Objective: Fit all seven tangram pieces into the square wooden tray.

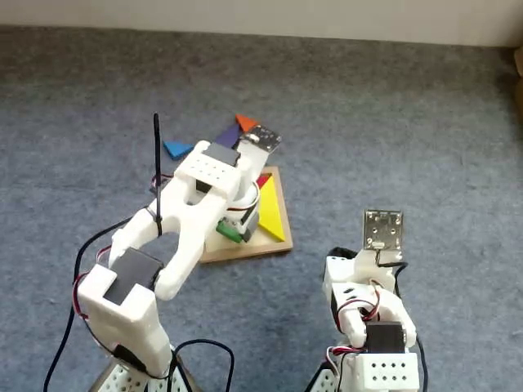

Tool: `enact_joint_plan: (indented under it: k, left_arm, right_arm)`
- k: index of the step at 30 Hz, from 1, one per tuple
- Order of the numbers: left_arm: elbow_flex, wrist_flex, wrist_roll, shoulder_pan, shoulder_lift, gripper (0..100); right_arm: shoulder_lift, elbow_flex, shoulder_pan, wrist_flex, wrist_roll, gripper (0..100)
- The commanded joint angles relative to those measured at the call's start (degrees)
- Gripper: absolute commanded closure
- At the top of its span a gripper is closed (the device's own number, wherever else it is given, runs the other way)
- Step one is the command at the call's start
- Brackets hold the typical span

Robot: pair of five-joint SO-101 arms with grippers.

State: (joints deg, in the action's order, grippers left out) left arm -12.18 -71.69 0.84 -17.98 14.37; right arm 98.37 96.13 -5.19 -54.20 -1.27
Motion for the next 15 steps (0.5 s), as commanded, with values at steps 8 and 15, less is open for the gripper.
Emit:
enact_joint_plan:
  k: [8, 15]
  left_arm:
    - [0.7, 2.6, 5.4, 4.1, 2.2, 70]
    - [3.7, 1.5, 5.4, 4.1, 2.2, 71]
  right_arm:
    - [0.7, 6.5, 0.7, 0.0, -0.3, 96.6]
    - [0.7, 6.5, 0.7, 0.0, -0.3, 96.6]
